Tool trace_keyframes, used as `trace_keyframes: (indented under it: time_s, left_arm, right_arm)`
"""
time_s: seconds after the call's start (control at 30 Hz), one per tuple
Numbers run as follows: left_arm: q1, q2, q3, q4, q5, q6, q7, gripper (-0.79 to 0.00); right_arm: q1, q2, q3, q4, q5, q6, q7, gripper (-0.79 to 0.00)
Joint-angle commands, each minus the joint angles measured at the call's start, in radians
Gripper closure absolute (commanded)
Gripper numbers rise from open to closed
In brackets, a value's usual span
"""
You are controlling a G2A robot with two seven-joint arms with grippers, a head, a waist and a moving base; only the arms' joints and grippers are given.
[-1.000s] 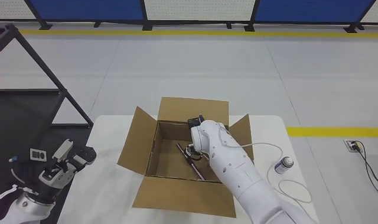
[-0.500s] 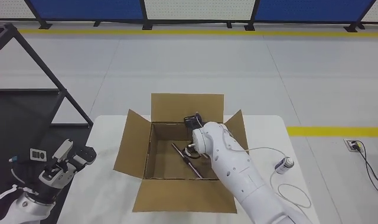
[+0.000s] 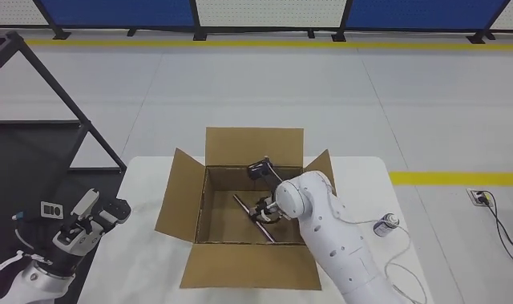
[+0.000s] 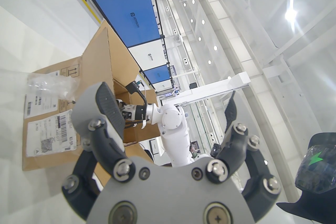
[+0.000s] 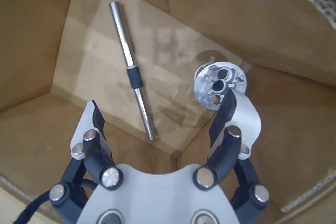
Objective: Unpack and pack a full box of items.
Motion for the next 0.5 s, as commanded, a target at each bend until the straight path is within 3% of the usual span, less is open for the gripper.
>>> trace_keyframes:
  time_s: [0.0,0.1,0.47]
  left_arm:
    - [0.0,0.0,0.0,0.0,0.0,0.0,0.0,-0.785]
    - [0.0,0.0,0.0,0.0,0.0,0.0,0.0,-0.785]
    - [0.0,0.0,0.0,0.0,0.0,0.0,0.0,-0.785]
  right_arm:
    - [-0.019,0.009,0.022,-0.039,0.024,-0.048,0.013,-0.785]
    - [-0.048,0.02,0.045,-0.097,0.04,-0.093,0.034,-0.785]
    - [-0.054,0.022,0.046,-0.103,0.033,-0.09,0.029,-0.785]
